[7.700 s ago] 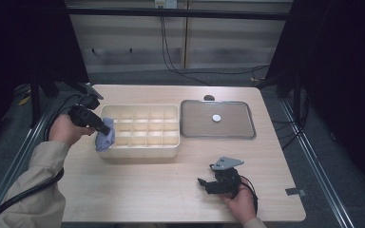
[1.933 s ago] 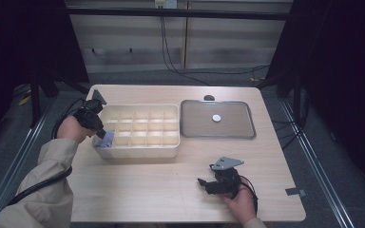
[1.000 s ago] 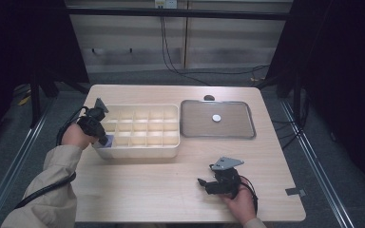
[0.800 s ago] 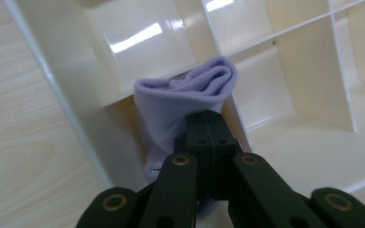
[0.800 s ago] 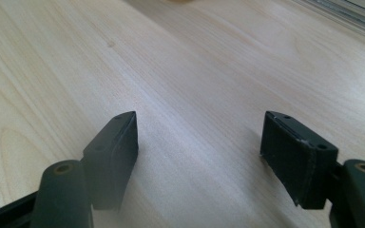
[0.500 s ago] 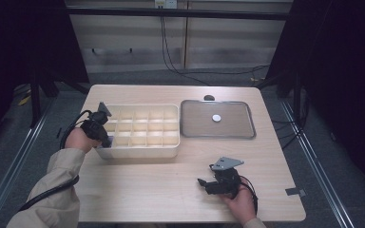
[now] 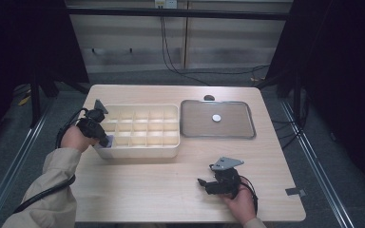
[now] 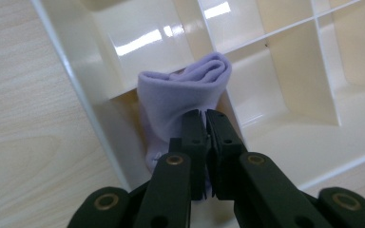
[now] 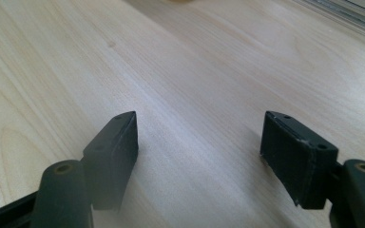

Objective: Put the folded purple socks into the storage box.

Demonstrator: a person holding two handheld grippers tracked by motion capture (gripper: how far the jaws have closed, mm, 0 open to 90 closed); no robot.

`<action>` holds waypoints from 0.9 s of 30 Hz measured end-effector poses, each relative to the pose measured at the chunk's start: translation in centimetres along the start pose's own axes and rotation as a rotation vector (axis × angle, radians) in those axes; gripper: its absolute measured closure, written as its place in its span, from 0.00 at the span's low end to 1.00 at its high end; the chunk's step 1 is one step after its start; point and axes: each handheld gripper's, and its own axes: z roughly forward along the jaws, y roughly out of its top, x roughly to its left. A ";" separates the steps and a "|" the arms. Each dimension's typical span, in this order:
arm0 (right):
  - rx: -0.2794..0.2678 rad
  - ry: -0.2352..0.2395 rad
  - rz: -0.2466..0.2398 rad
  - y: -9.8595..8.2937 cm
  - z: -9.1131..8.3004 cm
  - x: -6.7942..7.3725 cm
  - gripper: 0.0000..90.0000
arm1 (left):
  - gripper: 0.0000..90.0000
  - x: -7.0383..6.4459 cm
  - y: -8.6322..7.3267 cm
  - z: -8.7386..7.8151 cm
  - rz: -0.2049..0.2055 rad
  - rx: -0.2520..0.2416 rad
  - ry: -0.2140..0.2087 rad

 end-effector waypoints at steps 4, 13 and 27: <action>0.000 0.000 0.000 0.0 0.0 0.0 0.32 | 0.95 -0.1 -0.1 -0.7 -0.004 -0.013 -0.001; -0.001 0.001 0.002 0.0 0.0 0.0 0.31 | 0.89 -0.3 -0.1 -1.5 0.000 -0.023 0.000; -0.001 0.002 0.002 0.0 0.0 0.0 0.31 | 0.67 -0.4 -0.3 -2.6 -0.001 -0.060 -0.010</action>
